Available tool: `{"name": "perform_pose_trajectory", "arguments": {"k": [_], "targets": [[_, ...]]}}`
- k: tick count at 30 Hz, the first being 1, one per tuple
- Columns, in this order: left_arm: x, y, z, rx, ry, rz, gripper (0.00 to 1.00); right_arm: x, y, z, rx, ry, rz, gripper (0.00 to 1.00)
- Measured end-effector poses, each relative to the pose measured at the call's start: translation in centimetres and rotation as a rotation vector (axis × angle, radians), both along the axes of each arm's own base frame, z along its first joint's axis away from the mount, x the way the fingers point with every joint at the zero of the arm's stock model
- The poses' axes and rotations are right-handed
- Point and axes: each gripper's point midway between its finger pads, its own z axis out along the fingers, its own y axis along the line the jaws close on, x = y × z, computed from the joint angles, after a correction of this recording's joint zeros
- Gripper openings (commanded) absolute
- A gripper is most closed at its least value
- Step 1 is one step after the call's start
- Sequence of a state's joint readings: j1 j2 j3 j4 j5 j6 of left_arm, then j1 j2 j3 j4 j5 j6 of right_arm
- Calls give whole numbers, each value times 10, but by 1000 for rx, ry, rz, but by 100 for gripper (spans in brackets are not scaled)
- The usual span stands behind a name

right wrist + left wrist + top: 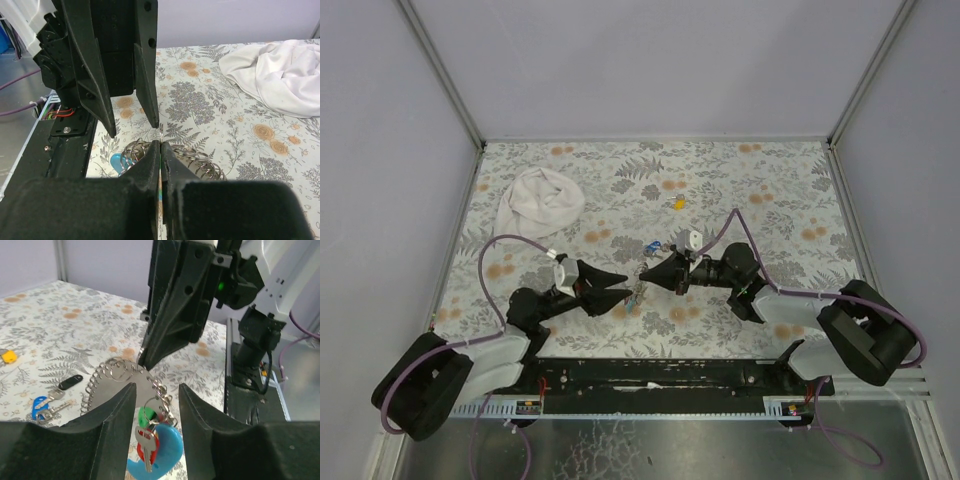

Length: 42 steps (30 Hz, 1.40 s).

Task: Put the keys on the keyring

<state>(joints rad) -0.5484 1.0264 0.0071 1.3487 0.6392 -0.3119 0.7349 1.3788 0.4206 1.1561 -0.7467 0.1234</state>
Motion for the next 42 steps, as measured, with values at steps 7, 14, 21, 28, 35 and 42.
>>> {"name": "perform_pose_trajectory", "arguments": {"k": [7,14,21,28,35,42], "targets": [[3,-4,-8,38,8,-51,37,-5,-1,0,-5,-9,31,0],[14,-10,-5,41,8,-100,34,-9,-1,-2,-12,-5,54,0],[9,-15,-3,53,-1,-168,23,-10,-1,-3,-14,-4,61,0],[6,-17,-3,60,-11,-199,6,-12,-2,-3,-16,-2,77,0],[8,-20,0,74,-8,-219,0,-13,-2,-6,-28,5,81,7],[6,-26,2,135,2,-202,0,-10,-8,-4,-91,-4,44,30]]}}
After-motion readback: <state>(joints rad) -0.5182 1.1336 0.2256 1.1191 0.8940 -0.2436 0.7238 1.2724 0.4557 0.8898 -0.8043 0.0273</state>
